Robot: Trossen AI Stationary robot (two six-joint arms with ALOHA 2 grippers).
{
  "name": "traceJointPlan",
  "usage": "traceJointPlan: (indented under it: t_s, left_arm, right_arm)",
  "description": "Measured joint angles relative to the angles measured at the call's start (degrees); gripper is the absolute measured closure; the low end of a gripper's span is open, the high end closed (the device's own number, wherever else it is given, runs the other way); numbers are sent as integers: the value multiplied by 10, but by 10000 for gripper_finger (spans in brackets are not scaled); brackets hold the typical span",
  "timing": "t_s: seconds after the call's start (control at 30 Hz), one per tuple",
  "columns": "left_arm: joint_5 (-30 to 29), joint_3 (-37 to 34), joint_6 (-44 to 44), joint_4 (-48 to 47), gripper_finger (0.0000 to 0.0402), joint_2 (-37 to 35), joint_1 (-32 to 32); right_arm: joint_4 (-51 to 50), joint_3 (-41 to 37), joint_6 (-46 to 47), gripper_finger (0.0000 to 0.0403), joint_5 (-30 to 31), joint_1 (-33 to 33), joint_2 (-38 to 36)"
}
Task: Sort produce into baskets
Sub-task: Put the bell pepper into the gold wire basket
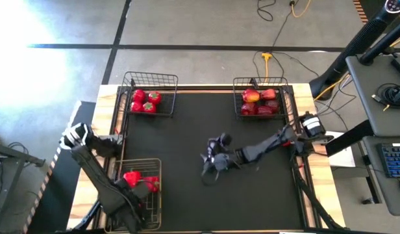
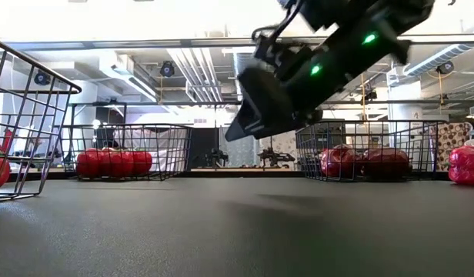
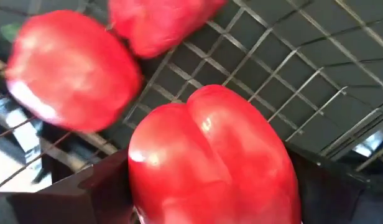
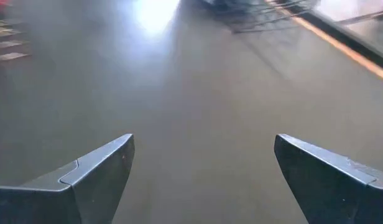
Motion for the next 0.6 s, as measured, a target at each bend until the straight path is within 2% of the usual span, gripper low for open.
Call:
traceJointPlan:
  t_s: [0.27, 0.6]
  left_arm:
    - [-1, 11, 3, 11, 52, 65, 2]
    - [-15, 19, -75, 12, 14, 69, -6]
  right_arm:
    - [6, 0, 76, 23, 7, 106, 0]
    - [5, 0, 144, 23, 70, 239, 0]
